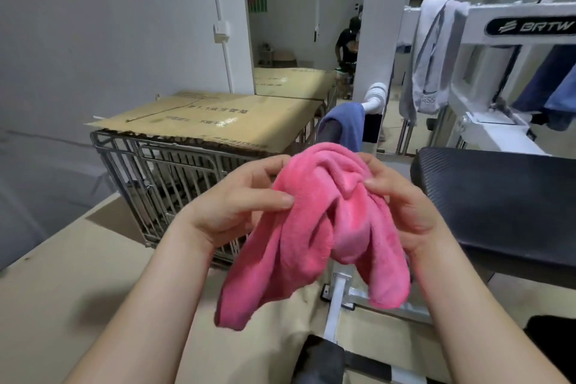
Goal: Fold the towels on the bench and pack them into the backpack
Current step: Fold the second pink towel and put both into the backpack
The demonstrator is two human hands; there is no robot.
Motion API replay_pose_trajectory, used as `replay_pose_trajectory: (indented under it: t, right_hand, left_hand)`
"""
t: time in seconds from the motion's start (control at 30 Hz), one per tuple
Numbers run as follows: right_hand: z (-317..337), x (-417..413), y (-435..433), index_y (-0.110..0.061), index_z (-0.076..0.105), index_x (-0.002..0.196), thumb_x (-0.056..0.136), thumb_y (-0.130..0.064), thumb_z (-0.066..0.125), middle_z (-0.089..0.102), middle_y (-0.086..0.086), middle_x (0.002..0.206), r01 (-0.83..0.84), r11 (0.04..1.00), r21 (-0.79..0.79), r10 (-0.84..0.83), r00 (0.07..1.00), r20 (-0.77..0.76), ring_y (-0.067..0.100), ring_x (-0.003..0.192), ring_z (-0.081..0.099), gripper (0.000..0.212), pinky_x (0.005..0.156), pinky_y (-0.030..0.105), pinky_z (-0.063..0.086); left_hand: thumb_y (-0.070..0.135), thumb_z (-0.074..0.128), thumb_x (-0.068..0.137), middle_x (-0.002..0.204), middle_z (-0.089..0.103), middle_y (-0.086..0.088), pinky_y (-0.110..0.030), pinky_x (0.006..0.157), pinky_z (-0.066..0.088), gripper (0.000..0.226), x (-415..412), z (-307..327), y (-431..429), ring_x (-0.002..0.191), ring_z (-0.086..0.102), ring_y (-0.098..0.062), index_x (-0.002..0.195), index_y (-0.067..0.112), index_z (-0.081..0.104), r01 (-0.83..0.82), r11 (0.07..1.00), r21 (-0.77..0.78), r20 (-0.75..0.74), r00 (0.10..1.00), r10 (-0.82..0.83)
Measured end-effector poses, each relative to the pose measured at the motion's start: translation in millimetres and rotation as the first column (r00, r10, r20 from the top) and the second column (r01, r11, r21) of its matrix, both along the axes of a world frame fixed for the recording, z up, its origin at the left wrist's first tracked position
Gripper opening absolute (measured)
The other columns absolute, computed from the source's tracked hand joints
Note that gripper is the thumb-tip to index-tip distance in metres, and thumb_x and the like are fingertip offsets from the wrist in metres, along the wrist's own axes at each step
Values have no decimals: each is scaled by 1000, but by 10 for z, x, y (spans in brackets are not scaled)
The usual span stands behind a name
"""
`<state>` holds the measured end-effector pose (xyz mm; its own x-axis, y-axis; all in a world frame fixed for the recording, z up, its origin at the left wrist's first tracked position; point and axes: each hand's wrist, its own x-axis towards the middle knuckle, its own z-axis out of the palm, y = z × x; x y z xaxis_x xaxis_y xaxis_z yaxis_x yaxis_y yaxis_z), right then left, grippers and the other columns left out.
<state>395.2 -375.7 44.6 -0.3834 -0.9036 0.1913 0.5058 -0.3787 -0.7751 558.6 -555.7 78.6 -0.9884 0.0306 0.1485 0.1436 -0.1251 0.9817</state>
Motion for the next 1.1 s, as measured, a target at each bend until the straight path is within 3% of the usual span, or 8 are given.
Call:
replay_pose_trajectory:
  t: [0.17,0.3,0.4,0.53,0.63,0.73,0.87,1.1]
  right_hand:
    - [-273,329,158,-8,55,119,78,2,69,61,16,112,-309,949,-69,311,950,23,27,98,63,45,92,38,50]
    - [-447,670,171,-13,61,123,73,3,73,63,13,114,-233,972,-40,236,954,184,23,96,65,54,96,35,49]
    - [-537,902,145,-15,64,122,71,5,66,65,11,94,-45,984,171,-13,945,328,16,74,65,55,73,29,55]
    - [-619,1225,155,-9,56,125,85,11,51,59,16,88,11,966,258,-141,861,490,17,65,63,45,61,27,57]
    - [-650,1417,168,-6,53,121,89,12,46,56,21,93,-25,941,338,-153,859,488,20,70,62,38,69,32,56]
    - [-678,1573,184,0,51,123,88,13,45,58,21,97,-82,915,396,-100,903,419,21,72,67,38,68,30,58]
    - [-729,1570,157,-9,61,114,87,4,54,65,13,86,-82,812,577,-21,985,170,18,67,64,31,62,28,54]
    - [-1102,1420,-114,2,64,113,75,10,48,72,14,82,0,768,641,-128,980,153,14,54,65,42,47,20,55]
  left_hand:
    - [-16,57,70,84,66,4,-21,65,51,44,245,-181,231,74,59,-7,105,10,63,-53,855,-516,107,986,125]
    - [4,69,65,80,57,8,-21,65,48,37,502,-590,443,67,53,-4,83,30,51,-583,312,-750,-295,717,631]
    - [-7,68,66,96,50,6,-24,68,45,52,804,-815,796,79,49,-4,99,28,48,-548,536,-642,-235,806,543]
    - [35,76,64,124,41,9,-19,103,33,73,1104,-1147,1240,120,40,-10,125,35,37,-436,423,-794,-219,854,472]
    - [27,69,81,97,65,11,-25,83,51,27,1210,-1086,1386,90,61,-5,106,24,59,-630,652,-421,-58,736,674]
    - [9,43,100,49,57,9,-16,50,43,33,1266,-941,1343,46,50,2,70,12,57,-821,551,-151,120,538,835]
    - [10,41,101,48,58,11,-16,47,42,32,1452,-807,1114,46,52,4,71,11,50,-926,370,-80,110,361,926]
    - [23,54,96,75,58,-12,-26,54,38,24,1851,-612,497,66,51,-18,91,2,66,-876,430,-218,84,422,902]
